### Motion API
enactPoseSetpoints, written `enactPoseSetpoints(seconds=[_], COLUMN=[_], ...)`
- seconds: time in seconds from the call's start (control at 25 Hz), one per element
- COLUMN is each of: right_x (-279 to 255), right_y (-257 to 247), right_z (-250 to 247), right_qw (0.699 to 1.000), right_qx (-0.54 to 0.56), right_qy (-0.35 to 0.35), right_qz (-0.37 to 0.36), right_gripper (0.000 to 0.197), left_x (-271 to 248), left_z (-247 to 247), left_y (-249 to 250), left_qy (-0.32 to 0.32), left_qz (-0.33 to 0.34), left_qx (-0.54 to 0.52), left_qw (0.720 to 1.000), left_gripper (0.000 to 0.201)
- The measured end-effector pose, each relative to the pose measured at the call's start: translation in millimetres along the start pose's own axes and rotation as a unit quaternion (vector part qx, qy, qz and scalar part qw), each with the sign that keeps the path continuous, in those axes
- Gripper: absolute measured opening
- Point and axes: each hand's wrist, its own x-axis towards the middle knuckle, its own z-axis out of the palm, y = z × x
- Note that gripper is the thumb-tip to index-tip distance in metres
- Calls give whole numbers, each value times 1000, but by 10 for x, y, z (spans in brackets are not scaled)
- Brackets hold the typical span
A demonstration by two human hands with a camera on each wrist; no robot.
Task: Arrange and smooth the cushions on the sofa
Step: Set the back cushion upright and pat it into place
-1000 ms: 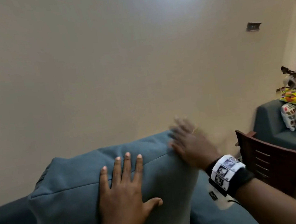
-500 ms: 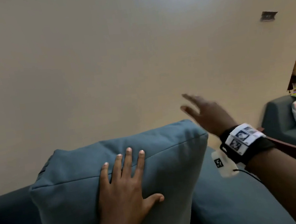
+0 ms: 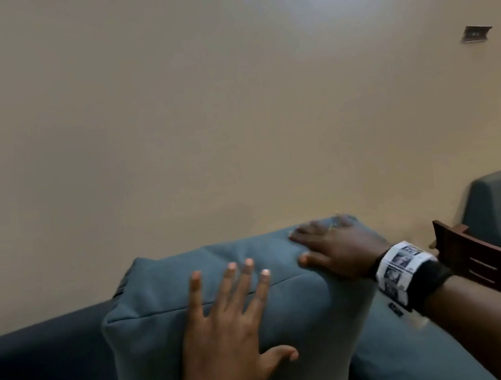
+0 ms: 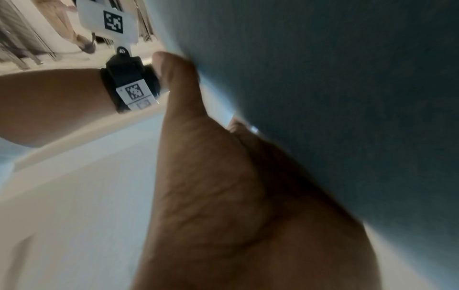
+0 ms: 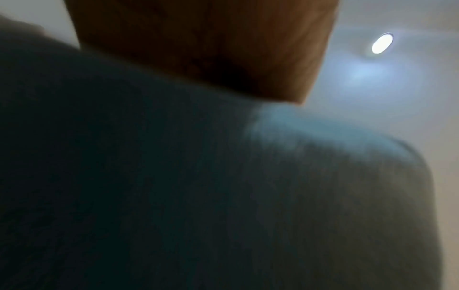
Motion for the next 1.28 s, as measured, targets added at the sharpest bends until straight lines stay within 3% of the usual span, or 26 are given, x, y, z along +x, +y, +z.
enactPoseSetpoints(seconds=[0.04,0.08,0.12,0.16,0.24,0.28,0.32,0.4,0.44,0.52,0.56,0.6,0.64,0.72,0.76,0.84,0.88,0.92,0.96,1.0,1.04,1.08,1.16,1.2,1.24,1.28], right_x=[64,123,160,116,170,178,230,408,454,541,558,564,680,781,764,761,723,772,849,882,906,863,851,863,974,972], right_y=[51,63,9,-158,-506,-617,-683,-719,-832,-1215,-1327,-1376,-1361,-1427,-1569,-1835,-1926,-1915,-1862,-1914,-2005,-2201,-2452,-2484,-2415,-2335], right_z=[-110,-244,-360,-425,-145,-110,-248,-532,-565,-273,-105,-164,-331,-637,-664,-310,-253,-324,-450,-538,-535,-486,-129,-180,-369,-595], right_qw=[998,980,966,969,995,997,998,965,954,987,988,989,995,969,965,989,988,990,984,955,941,957,982,977,981,959], right_qx=[22,77,102,108,3,-11,33,154,157,15,-35,-28,7,132,128,-27,-25,39,130,201,225,206,40,40,67,171], right_qy=[36,160,213,201,83,11,6,210,251,138,37,-21,28,210,229,58,-33,-43,84,214,252,194,-23,-41,1,162], right_qz=[44,87,105,93,-60,-80,-46,28,38,-84,-144,-140,-93,-19,-12,-132,-150,-126,-85,-49,-28,-67,-181,-205,-181,-156], right_gripper=[112,105,91,80,83,92,99,82,69,70,85,99,100,76,70,71,77,83,83,77,72,72,78,76,74,70], left_x=[-79,-193,-293,-362,-534,-580,-625,-691,-713,-778,-819,-840,-856,-893,-910,-951,-980,-986,-989,-993,-993,-1006,-1049,-1068,-1071,-1076], left_z=[-43,-85,-138,-155,-125,-85,-32,39,53,99,123,152,173,161,144,101,93,102,108,111,100,74,29,16,-8,3], left_y=[-180,-348,-537,-633,-787,-817,-883,-1000,-1062,-1118,-1113,-1085,-1086,-1046,-1038,-1051,-1067,-1103,-1120,-1143,-1160,-1157,-1144,-1158,-1169,-1175], left_qy=[11,15,9,2,-13,-19,-14,21,44,86,94,102,115,140,142,108,82,70,77,93,101,107,118,126,134,142], left_qz=[-36,-92,-147,-189,-218,-206,-188,-164,-161,-165,-162,-158,-157,-172,-181,-203,-206,-201,-196,-195,-200,-209,-226,-233,-236,-238], left_qx=[10,8,1,-18,-51,-66,-85,-144,-179,-237,-252,-264,-275,-306,-330,-381,-401,-415,-430,-448,-477,-518,-587,-600,-611,-624], left_qw=[999,996,989,982,975,976,978,976,970,954,949,946,942,926,916,895,889,884,878,867,850,822,769,755,744,730], left_gripper=[115,119,123,128,128,126,125,123,124,128,130,132,133,131,129,131,138,142,143,142,140,137,126,123,120,117])
